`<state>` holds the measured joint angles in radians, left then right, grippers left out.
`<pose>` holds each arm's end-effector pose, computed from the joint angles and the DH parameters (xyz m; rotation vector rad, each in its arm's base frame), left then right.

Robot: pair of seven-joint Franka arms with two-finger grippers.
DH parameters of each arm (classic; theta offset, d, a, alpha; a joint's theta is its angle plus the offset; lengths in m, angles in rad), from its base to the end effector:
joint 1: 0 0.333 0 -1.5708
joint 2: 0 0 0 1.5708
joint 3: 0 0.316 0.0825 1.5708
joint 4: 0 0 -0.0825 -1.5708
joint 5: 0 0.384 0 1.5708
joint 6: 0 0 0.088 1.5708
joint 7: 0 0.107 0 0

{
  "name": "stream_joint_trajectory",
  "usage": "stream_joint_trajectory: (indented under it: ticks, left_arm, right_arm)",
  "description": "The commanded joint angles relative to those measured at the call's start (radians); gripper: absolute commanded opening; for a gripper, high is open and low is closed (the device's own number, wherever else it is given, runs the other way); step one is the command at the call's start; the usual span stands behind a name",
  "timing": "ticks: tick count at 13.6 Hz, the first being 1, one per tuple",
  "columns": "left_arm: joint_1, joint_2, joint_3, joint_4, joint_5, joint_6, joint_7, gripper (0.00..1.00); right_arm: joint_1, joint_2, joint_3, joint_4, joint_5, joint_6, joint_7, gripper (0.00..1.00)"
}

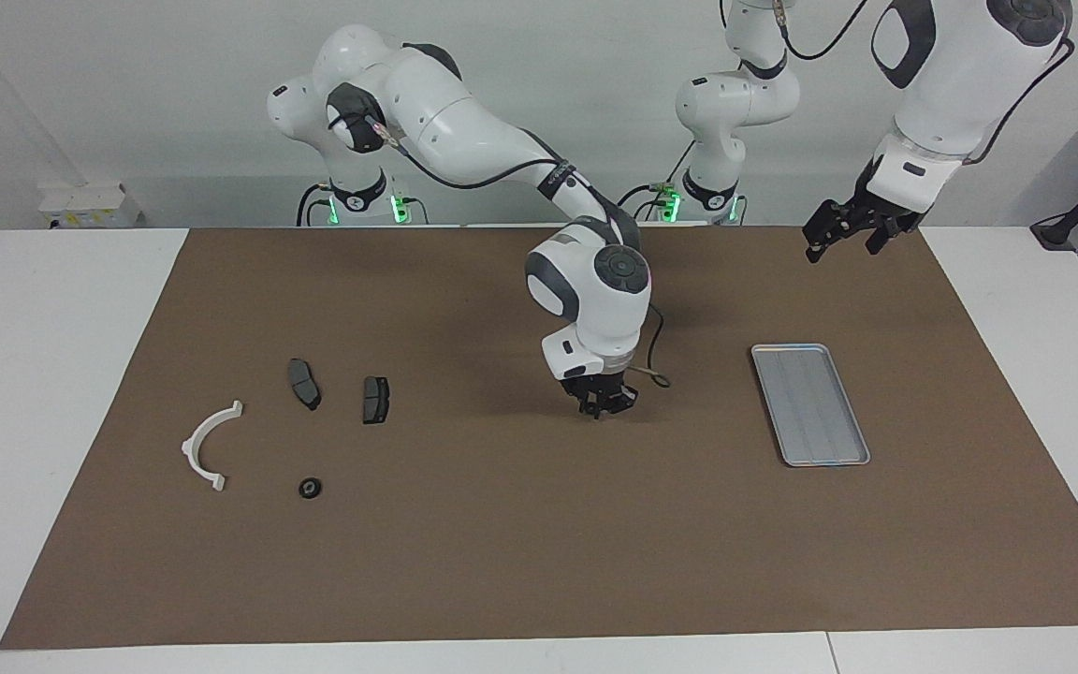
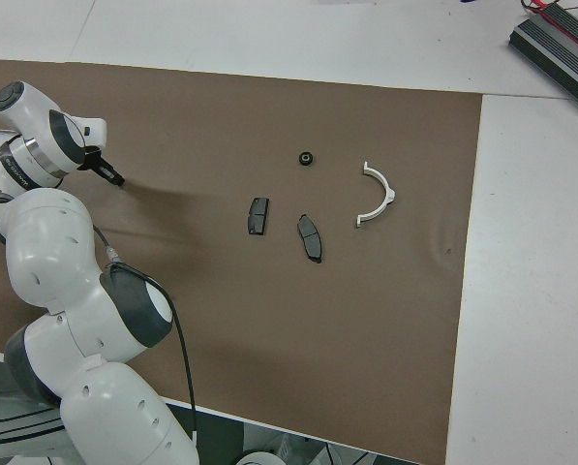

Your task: Pick bearing gear from pile to tray

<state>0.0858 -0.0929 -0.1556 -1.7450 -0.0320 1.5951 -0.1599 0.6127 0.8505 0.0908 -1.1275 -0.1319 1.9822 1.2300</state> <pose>0.5226 -0.0433 0.5939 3.1260 0.1453 -0.0935 0.6028 0.4726 0.2981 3.0176 -0.7789 0.0743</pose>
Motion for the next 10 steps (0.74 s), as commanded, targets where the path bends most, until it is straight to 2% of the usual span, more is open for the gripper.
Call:
stream_joint_trajectory:
  ticks: [1, 6, 7, 8, 9, 10]
  left_arm:
    - [0.002, -0.015, -0.001, -0.007, -0.017, -0.017, 0.008, 1.00]
    - [0.002, -0.015, 0.001, -0.007, -0.017, -0.003, -0.007, 1.00]
    - [0.002, -0.013, 0.001, -0.005, -0.005, 0.018, 0.002, 1.00]
    - [0.005, -0.013, 0.001, -0.007, -0.005, 0.031, -0.001, 1.00]
    - [0.012, -0.013, 0.001, -0.008, -0.005, 0.028, -0.001, 1.00]
    - [0.015, -0.013, 0.001, -0.008, -0.006, 0.025, -0.001, 1.00]
  right_arm:
    - [-0.001, 0.009, 0.003, -0.011, -0.032, 0.046, 0.019, 0.00]
    - [-0.001, 0.010, 0.001, -0.009, -0.034, 0.011, 0.017, 0.00]
    - [0.001, 0.010, 0.003, -0.009, -0.031, 0.003, 0.019, 0.34]
    - [0.002, 0.010, 0.001, -0.009, -0.031, 0.001, 0.019, 0.86]
    - [0.002, 0.010, 0.001, -0.008, -0.031, 0.000, 0.019, 1.00]
    - [0.001, 0.010, 0.001, 0.000, -0.029, -0.014, 0.017, 1.00]
